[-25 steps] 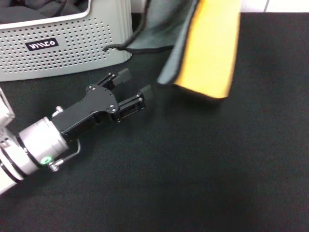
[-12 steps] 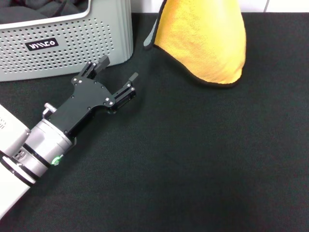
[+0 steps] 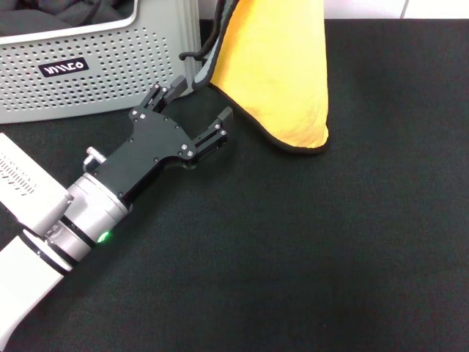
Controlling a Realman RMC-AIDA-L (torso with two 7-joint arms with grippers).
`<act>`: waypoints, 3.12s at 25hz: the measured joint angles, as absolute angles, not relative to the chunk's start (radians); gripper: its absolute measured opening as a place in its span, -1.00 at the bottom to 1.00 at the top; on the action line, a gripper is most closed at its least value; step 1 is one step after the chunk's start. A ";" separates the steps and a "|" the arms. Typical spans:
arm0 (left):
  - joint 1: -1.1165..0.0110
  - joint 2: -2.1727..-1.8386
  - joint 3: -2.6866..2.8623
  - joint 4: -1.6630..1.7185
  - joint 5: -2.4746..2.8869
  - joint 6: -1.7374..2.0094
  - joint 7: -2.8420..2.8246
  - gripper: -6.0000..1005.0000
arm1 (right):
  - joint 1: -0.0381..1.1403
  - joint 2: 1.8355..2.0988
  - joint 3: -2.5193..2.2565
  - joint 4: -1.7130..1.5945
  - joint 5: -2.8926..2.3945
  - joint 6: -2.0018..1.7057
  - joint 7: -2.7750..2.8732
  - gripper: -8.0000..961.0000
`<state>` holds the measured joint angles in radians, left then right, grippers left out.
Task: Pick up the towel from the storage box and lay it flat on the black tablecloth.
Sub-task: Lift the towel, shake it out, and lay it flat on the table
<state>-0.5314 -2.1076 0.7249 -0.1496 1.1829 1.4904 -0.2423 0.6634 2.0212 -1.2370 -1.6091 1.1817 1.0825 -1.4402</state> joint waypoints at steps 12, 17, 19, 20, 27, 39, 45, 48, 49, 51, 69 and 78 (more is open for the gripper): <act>-0.537 -2.108 0.683 -0.158 1.179 1.495 -0.239 0.72 | 0.652 2.022 -1.285 -1.638 1.183 1.087 -1.440 -0.96; -0.537 -2.108 0.683 -0.158 1.179 1.490 -0.243 0.71 | 0.643 2.022 -1.287 -1.661 1.184 1.097 -1.439 -0.96; -0.536 -2.108 0.683 -0.158 1.178 1.489 -0.246 0.71 | 0.636 2.022 -1.287 -1.673 1.186 1.098 -1.439 -0.96; -0.535 -2.108 0.683 -0.158 1.178 1.488 -0.246 0.71 | 0.631 2.022 -1.287 -1.679 1.187 1.098 -1.439 -0.96; -0.524 -2.108 0.683 -0.158 1.180 1.488 -0.239 0.45 | 0.614 2.022 -1.287 -1.704 1.188 1.098 -1.438 -0.96; -0.517 -2.108 0.689 -0.158 1.188 1.496 -0.243 -0.14 | 0.598 2.022 -1.290 -1.725 1.188 1.098 -1.438 -0.96; -0.518 -2.108 0.689 -0.158 1.189 1.496 -0.245 -0.31 | 0.588 2.022 -1.298 -1.745 1.188 1.099 -1.439 -0.96; -0.522 -2.108 0.691 -0.158 1.189 1.497 -0.245 -0.41 | 0.588 2.022 -1.301 -1.745 1.188 1.104 -1.439 -0.96; -0.522 -2.108 0.691 -0.158 1.189 1.497 -0.245 -0.44 | 0.588 2.022 -1.303 -1.745 1.188 1.105 -1.439 -0.96; -0.523 -2.108 0.690 -0.158 1.189 1.497 -0.244 -0.49 | 0.587 2.022 -1.306 -1.746 1.187 1.105 -1.439 -0.96; -0.508 -2.108 0.693 -0.150 1.195 1.516 -0.171 -0.84 | 0.570 2.022 -1.310 -1.756 1.182 1.105 -1.440 -0.96; -0.458 -2.099 0.773 -0.045 1.203 1.698 -0.312 -0.90 | 0.488 2.022 -1.319 -1.760 1.191 1.112 -1.437 -0.96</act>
